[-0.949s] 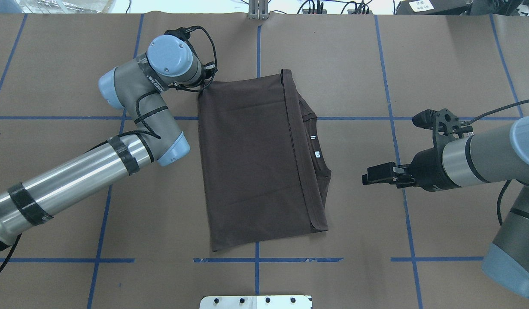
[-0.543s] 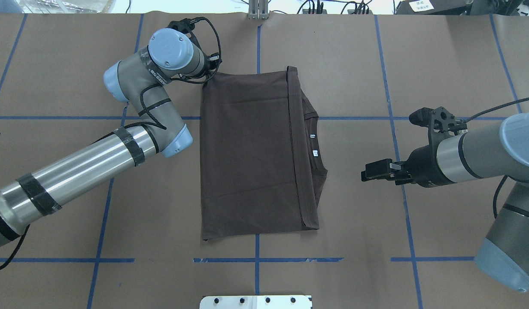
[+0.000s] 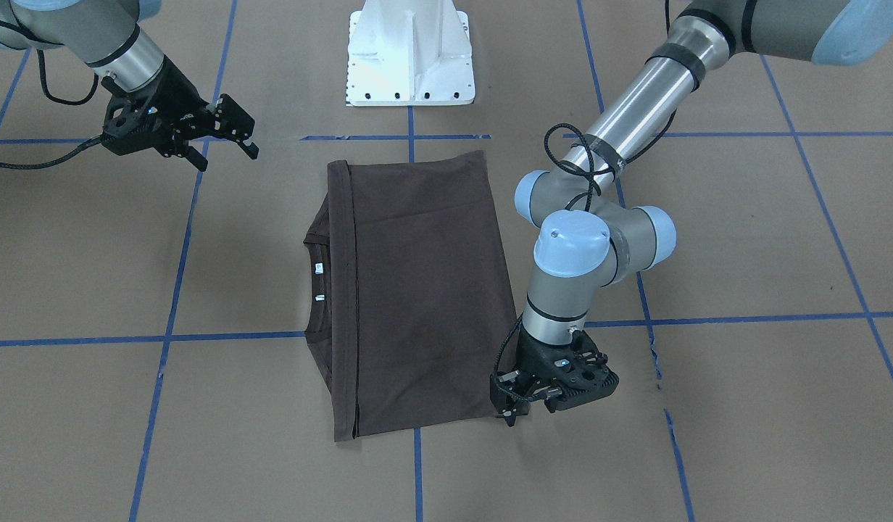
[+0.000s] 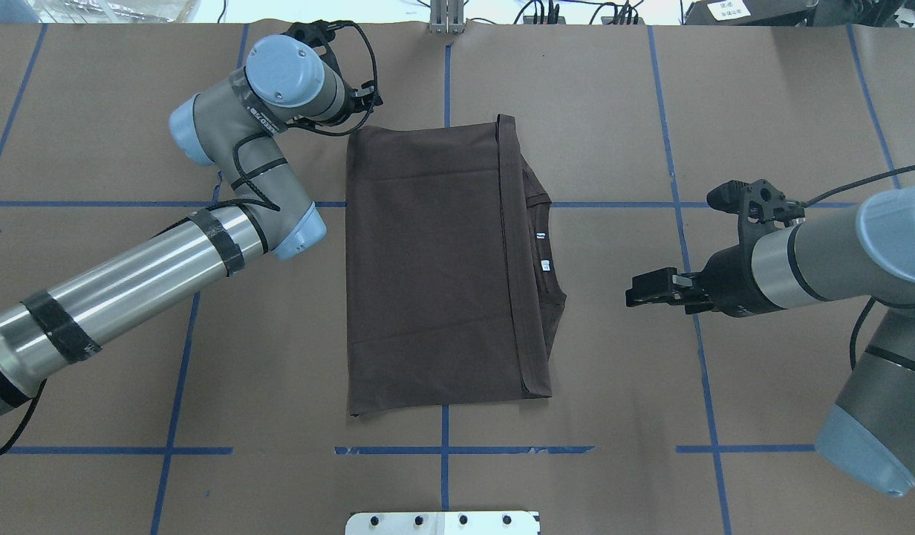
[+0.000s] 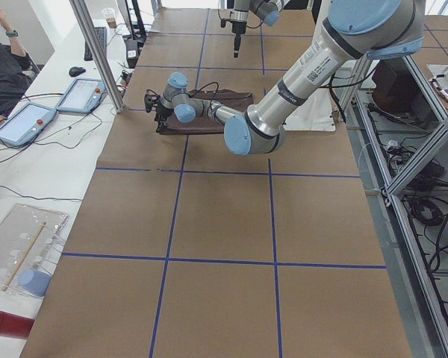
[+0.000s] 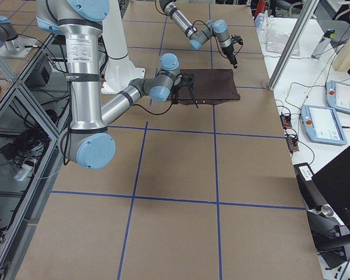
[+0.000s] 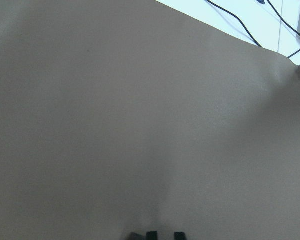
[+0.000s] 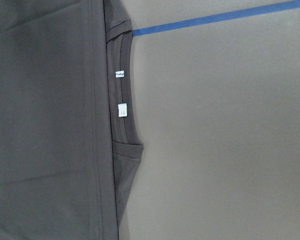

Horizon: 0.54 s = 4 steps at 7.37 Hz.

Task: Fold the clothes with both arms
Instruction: 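Move the right gripper onto the shirt's side edge nearest it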

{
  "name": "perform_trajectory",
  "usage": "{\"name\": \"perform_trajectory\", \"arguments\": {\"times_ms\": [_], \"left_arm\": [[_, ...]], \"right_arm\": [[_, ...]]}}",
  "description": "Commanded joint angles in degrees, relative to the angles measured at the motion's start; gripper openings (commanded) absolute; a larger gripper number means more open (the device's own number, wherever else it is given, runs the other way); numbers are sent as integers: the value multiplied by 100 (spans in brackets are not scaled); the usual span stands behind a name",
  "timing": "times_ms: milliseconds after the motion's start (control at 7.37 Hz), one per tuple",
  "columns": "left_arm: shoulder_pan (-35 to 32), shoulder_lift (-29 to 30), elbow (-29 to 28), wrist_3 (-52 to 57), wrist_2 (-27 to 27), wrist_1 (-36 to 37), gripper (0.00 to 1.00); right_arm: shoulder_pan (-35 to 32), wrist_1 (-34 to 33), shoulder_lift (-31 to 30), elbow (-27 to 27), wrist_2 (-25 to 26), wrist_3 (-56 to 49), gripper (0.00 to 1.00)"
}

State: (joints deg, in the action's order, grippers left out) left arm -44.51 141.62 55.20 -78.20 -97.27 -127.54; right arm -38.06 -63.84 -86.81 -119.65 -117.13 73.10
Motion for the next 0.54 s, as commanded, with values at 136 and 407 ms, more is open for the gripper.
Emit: {"name": "perform_trajectory", "arguments": {"times_ms": [136,407], "left_arm": [[-41,-886,1880,252,-555,1228,100],[12,-1634,3630,253,-740,2159,100]], "right_arm": [[52,-1723,1144,291,102,-470,100],[524,-2760,1990,688,520,-481,100]]}}
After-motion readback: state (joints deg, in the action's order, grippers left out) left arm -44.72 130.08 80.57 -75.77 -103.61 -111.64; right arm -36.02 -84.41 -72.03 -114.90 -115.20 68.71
